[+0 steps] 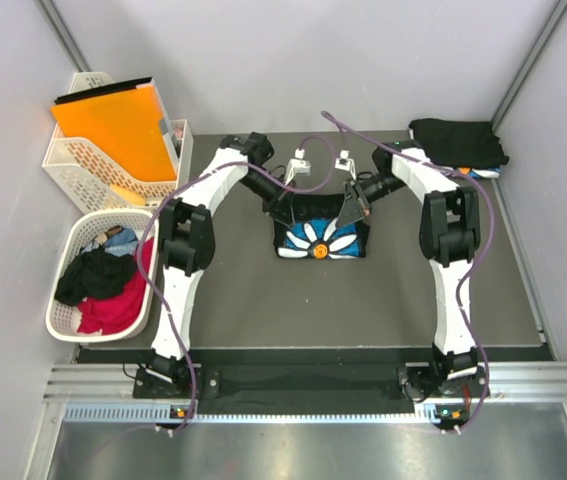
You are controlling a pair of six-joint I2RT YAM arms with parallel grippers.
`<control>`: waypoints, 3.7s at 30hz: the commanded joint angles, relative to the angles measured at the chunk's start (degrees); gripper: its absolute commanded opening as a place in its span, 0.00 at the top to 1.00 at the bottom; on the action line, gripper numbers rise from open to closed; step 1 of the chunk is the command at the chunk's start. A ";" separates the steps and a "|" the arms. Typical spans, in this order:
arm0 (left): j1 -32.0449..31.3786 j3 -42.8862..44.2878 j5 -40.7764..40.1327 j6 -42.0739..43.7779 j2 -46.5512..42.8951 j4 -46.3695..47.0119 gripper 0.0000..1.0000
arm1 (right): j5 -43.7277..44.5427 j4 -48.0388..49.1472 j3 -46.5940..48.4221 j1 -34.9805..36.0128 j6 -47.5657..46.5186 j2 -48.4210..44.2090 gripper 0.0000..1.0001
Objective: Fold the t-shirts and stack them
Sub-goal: Smooth out wrinkles on the folded tshirt
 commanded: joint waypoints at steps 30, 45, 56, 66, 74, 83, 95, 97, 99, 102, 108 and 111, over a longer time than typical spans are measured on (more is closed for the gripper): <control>0.25 3.97 -5.25 2.80 -0.85 -2.89 1.00 | 3.01 -5.23 9.53 -4.91 1.94 3.56 1.00; 0.69 -0.16 -14.29 -1.08 0.54 16.72 1.00 | 4.42 -0.75 19.36 -3.86 5.01 7.85 1.00; 1.04 1.52 -15.35 -6.70 2.66 28.32 1.00 | 3.98 14.71 13.49 -4.03 10.55 4.96 1.00; 2.36 0.72 -15.87 -8.38 0.63 32.20 1.00 | 7.93 23.23 15.59 -4.03 17.93 9.79 1.00; 3.06 -2.45 -20.09 -6.10 1.34 32.37 1.00 | 13.99 30.26 15.34 -5.17 28.01 11.29 1.00; 2.01 -2.80 -26.42 -4.68 4.24 29.38 1.00 | 15.14 31.16 12.61 -5.88 29.80 9.88 1.00; 2.88 -6.49 -37.23 -13.89 -2.52 40.88 1.00 | 21.02 30.53 11.91 -6.06 22.51 3.21 1.00; 3.33 -6.32 -38.98 -16.79 -4.72 43.00 1.00 | 22.17 31.24 10.94 -6.49 21.72 -0.30 1.00; 3.94 -5.96 -40.65 -17.25 -7.34 43.97 1.00 | 23.22 31.85 10.76 -6.67 21.36 -3.46 1.00; 4.64 -8.32 -43.20 -18.13 -12.43 46.69 1.00 | 24.54 31.24 10.67 -7.28 21.10 -7.24 1.00; 5.17 -13.67 -49.26 -18.48 -25.43 45.30 1.00 | 27.35 21.59 10.15 -8.08 14.61 -15.85 0.93; 5.26 -20.78 -51.46 -18.31 -34.67 43.71 0.62 | 28.67 14.12 9.09 -7.99 8.03 -20.33 0.62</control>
